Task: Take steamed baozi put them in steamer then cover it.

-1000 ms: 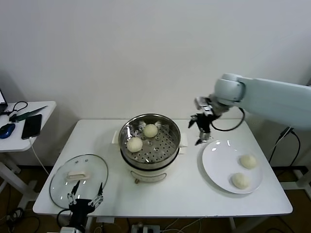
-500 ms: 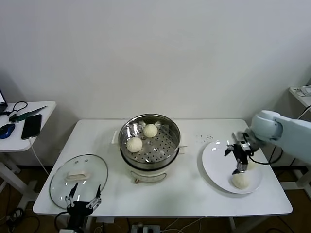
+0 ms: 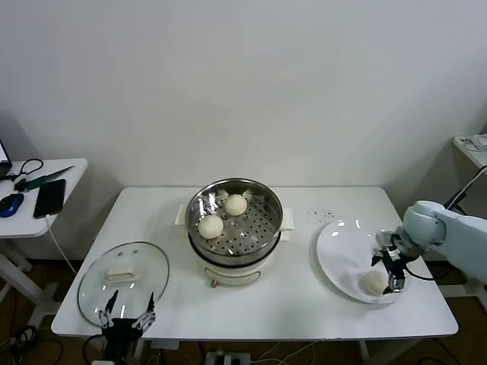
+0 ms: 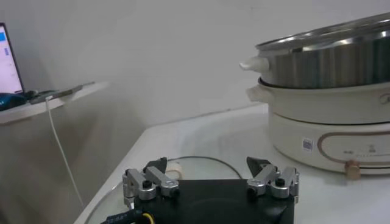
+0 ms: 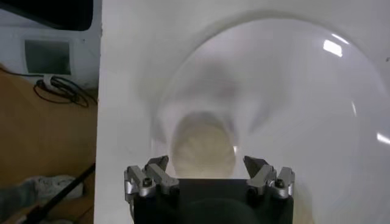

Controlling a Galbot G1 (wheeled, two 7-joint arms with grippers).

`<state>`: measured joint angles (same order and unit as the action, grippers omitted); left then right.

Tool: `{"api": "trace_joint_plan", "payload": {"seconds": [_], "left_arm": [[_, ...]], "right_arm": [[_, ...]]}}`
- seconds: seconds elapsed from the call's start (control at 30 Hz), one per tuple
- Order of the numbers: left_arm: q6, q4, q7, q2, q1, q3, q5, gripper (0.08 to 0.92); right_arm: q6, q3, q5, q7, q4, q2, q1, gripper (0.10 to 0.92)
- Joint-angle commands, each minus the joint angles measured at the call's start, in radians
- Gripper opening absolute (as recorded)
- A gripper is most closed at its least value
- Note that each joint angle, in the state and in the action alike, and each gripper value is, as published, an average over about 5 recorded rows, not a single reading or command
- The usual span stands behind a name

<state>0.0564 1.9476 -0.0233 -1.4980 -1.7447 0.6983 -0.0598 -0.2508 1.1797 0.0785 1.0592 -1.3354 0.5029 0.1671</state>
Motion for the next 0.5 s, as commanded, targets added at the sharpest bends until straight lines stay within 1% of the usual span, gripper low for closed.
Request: {"api": "trace_joint_plan", "payload": {"seconds": [0.03,0.2,0.5], "left_arm": [[0.000,-0.006,0.000,0.000,0.002,0.001,-0.001,0.823],[-0.002,-0.007,0.000,-0.002,0.005,-0.002,-0.005,0.823],[-0.003,-0.006,0.001,-0.004,0.007,-0.006,-0.011,0.823]], "right_arm": [[0.003,-0.044,-0.027,0.005,0.053,0.023,-0.065,0.823],[0.003,-0.037,-0.013,0.016,0.054,0.036,-0.055,0.815],[0.007,-0.001,-0.004,0.027,0.060,0.044,-0.015,0.719]]}}
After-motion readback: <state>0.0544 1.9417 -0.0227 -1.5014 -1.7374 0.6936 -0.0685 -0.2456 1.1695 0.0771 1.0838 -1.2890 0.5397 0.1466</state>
